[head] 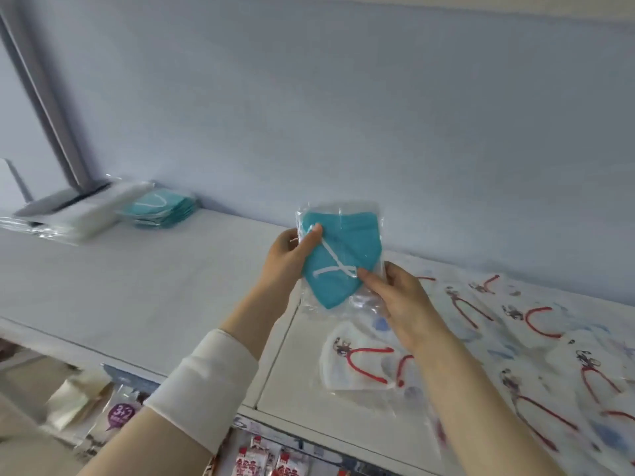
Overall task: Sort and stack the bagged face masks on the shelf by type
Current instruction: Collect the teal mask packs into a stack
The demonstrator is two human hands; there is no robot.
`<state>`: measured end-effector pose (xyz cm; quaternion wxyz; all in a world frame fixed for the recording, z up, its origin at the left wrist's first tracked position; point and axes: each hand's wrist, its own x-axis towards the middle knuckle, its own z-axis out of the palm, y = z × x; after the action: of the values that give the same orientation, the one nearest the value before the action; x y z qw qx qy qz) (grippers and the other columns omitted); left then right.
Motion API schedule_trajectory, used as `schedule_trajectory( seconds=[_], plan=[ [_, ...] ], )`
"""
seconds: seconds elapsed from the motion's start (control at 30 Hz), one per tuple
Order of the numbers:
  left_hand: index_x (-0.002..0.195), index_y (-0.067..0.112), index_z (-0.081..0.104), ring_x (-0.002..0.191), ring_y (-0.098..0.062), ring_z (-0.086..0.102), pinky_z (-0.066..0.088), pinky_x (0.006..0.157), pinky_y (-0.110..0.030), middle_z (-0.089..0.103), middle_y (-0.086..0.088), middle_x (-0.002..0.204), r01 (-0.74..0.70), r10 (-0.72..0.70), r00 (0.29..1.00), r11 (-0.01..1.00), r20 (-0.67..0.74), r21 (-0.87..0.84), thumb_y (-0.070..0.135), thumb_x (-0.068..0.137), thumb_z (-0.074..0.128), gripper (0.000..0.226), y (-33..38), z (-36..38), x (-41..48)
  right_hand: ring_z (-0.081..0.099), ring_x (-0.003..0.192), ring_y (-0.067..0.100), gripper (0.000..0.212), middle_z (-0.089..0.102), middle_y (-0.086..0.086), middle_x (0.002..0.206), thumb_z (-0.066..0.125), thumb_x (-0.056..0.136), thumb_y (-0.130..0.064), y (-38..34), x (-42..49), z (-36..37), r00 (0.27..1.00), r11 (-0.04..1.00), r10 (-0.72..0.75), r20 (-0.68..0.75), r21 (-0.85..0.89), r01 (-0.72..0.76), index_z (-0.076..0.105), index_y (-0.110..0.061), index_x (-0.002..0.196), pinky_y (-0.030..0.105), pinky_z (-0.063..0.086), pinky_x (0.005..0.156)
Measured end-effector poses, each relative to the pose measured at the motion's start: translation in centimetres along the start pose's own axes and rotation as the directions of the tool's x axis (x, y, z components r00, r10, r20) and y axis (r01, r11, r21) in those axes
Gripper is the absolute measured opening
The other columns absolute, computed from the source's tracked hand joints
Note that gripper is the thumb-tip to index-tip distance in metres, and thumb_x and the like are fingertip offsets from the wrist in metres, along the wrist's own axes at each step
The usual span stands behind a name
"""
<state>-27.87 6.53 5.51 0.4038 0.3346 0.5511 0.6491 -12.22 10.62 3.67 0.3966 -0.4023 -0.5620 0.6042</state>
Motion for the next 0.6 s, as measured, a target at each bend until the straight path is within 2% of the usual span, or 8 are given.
schedule_trajectory(
  seconds=[0.07,0.13,0.27,0.37,0.47,0.53,0.6],
  plan=[
    [0.111,0.008,0.057,0.088,-0.020,0.064,0.055,0.084,-0.036,0.065,-0.005,0.099,-0.022,0.024,0.998,0.999,-0.052,0.036,0.031,0.089,0.061,0.032,0.5,-5.4,1.5,0.065,0.101,0.030,0.014,0.071,0.010,0.102,0.065,0.084,-0.019,0.7,1.1,5.0,0.999,1.000,0.016,0.029,-0.013,-0.016,0.065,-0.012,0.096,0.045,0.049,0.092],
    [0.104,0.007,0.058,0.079,-0.017,0.062,0.054,0.079,-0.034,0.063,-0.004,0.091,-0.003,0.007,0.996,0.999,-0.092,0.042,0.024,0.088,0.064,0.024,0.6,-11.0,3.1,0.066,0.095,0.027,0.013,0.071,0.011,0.102,0.066,0.084,-0.019,1.7,2.0,10.4,0.998,0.999,0.039,0.055,-0.014,-0.038,0.064,-0.012,0.095,0.040,0.051,0.087],
    [0.086,0.013,0.055,0.080,-0.023,0.060,0.052,0.085,-0.040,0.059,-0.004,0.084,0.116,-0.108,0.980,0.992,-0.164,0.041,0.016,0.086,0.066,0.011,0.4,-20.6,6.5,0.065,0.087,0.024,0.017,0.072,0.011,0.097,0.068,0.083,-0.022,3.7,3.7,20.3,0.988,0.991,0.134,0.075,-0.034,-0.132,0.066,-0.009,0.095,0.041,0.050,0.085],
    [0.094,0.009,0.054,0.077,-0.021,0.059,0.052,0.079,-0.035,0.058,-0.004,0.084,0.157,-0.155,0.976,0.988,-0.154,-0.002,0.013,0.087,0.064,0.013,1.0,-25.3,9.1,0.064,0.078,0.018,0.015,0.071,0.006,0.088,0.065,0.085,-0.019,4.0,5.2,24.8,0.980,0.983,0.185,0.079,-0.008,-0.185,0.066,-0.009,0.096,0.033,0.050,0.079],
    [0.107,0.009,0.054,0.079,-0.017,0.062,0.052,0.076,-0.028,0.063,-0.004,0.092,0.195,-0.200,0.976,0.979,-0.088,-0.061,0.015,0.087,0.064,0.023,1.7,-28.0,11.3,0.066,0.064,0.009,0.008,0.071,0.001,0.078,0.062,0.087,-0.013,3.8,7.0,27.3,0.977,0.978,0.201,0.065,0.052,-0.204,0.066,-0.009,0.093,0.020,0.053,0.063],
    [0.111,0.009,0.056,0.082,-0.017,0.063,0.054,0.077,-0.027,0.065,-0.005,0.098,0.221,-0.223,0.975,0.972,-0.019,-0.075,0.017,0.087,0.065,0.027,2.1,-29.5,12.5,0.066,0.061,0.007,0.006,0.070,0.001,0.076,0.062,0.086,-0.012,3.9,8.3,28.5,0.979,0.977,0.201,0.033,0.061,-0.203,0.066,-0.010,0.091,0.018,0.053,0.057],
    [0.108,0.008,0.060,0.077,-0.014,0.065,0.054,0.071,-0.023,0.068,-0.003,0.094,0.233,-0.231,0.973,0.970,0.026,-0.064,0.019,0.087,0.065,0.024,2.4,-31.0,13.8,0.065,0.065,0.011,0.007,0.070,0.003,0.079,0.063,0.086,-0.013,4.1,9.7,29.6,0.979,0.977,0.204,0.026,0.060,-0.205,0.065,-0.009,0.092,0.021,0.052,0.061]
  ],
)
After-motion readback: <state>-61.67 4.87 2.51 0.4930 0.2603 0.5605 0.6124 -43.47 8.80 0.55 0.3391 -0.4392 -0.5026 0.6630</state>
